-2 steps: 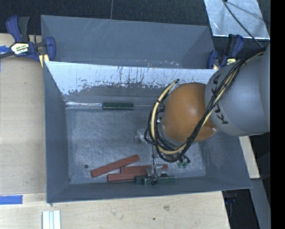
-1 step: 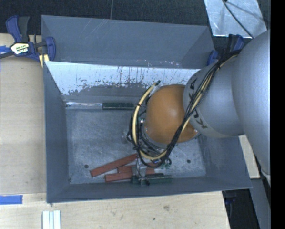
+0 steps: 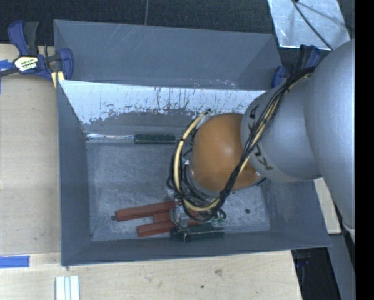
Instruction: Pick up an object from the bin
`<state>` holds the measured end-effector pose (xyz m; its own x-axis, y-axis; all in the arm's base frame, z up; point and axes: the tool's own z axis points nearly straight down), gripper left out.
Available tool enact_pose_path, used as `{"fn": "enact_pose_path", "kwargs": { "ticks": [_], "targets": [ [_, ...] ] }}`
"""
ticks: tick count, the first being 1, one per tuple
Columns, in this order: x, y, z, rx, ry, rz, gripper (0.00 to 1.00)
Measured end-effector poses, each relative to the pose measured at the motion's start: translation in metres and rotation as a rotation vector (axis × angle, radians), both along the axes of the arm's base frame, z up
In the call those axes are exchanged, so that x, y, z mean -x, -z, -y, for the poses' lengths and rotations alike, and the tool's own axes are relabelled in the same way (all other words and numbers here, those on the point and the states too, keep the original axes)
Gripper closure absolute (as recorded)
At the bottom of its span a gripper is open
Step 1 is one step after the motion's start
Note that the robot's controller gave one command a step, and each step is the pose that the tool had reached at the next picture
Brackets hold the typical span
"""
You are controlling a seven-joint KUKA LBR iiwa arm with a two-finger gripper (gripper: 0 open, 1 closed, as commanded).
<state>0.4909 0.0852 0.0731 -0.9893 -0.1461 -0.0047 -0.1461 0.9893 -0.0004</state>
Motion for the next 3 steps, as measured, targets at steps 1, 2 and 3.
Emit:
{"fn": "enact_pose_path", "kwargs": {
  "ticks": [1,2,3],
  "targets": [
    [-0.004,-0.006,0.0,-0.003,-0.044,0.006,1.0],
    [-0.011,-0.004,-0.011,0.008,-0.284,0.002,1.0],
    [-0.011,0.0,-0.014,0.0,-0.286,0.01,0.0]
  ]
}}
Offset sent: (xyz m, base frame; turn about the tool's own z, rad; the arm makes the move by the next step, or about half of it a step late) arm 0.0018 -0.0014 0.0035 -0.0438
